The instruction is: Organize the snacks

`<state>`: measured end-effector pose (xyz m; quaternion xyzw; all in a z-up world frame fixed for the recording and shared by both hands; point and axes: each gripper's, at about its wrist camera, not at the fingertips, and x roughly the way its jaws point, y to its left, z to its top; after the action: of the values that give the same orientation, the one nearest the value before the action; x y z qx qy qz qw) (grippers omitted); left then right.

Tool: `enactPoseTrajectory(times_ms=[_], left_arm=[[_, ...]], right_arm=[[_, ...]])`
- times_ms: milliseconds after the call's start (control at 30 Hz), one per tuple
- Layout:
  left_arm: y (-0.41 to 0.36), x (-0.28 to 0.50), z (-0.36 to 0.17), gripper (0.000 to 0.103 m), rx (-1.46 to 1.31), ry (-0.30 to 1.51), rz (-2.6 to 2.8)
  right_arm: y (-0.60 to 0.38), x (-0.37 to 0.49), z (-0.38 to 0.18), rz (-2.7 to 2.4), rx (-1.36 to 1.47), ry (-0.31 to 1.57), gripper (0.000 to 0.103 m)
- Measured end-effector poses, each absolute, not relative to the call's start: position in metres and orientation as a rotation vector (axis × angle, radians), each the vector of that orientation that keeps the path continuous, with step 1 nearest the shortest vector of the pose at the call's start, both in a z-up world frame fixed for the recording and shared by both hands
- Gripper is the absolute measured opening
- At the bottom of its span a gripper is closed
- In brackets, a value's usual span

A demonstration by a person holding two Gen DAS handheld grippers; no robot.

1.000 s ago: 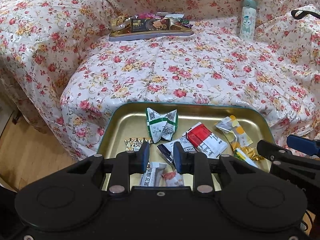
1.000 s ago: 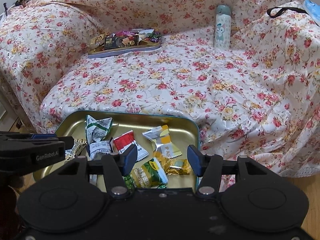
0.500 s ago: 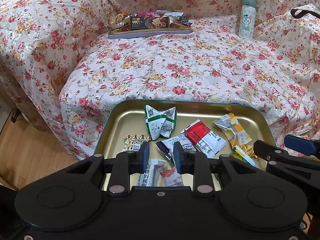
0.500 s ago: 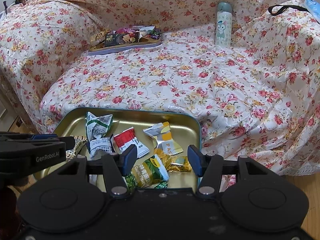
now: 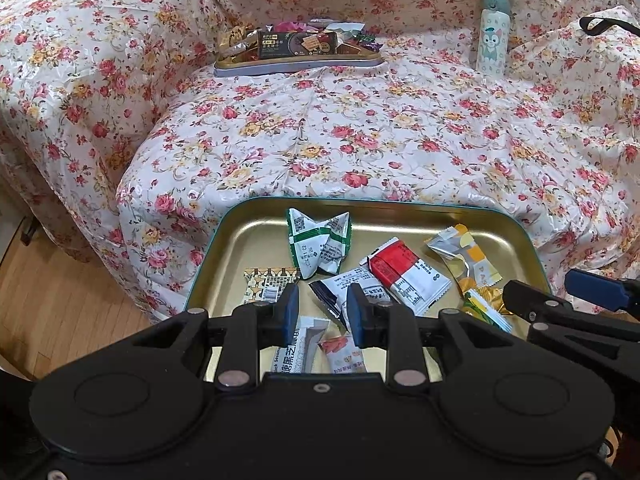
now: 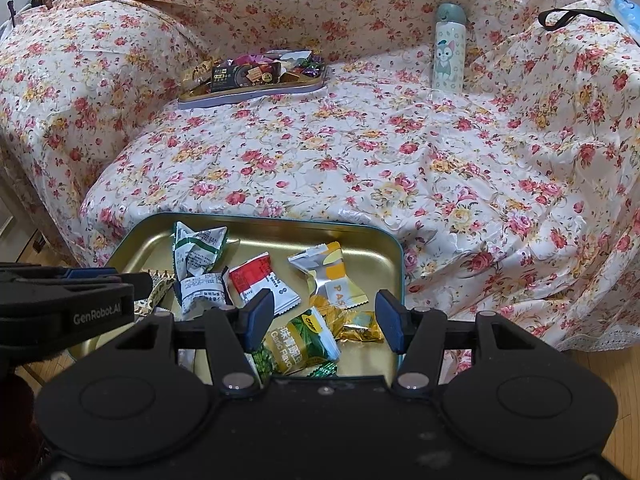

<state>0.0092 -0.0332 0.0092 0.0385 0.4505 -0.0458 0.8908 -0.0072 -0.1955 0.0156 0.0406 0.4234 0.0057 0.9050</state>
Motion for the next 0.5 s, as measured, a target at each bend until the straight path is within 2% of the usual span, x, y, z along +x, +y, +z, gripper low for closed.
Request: enactPoseTrajectory(times_ms=[500], left_arm=[[-0.0336,0.0104,0.0066,0.037,0.083,0.947,-0.1]], right_arm=[[-0.1924,-0.009,0.0124,0.014,0.084,0.883,0.058]])
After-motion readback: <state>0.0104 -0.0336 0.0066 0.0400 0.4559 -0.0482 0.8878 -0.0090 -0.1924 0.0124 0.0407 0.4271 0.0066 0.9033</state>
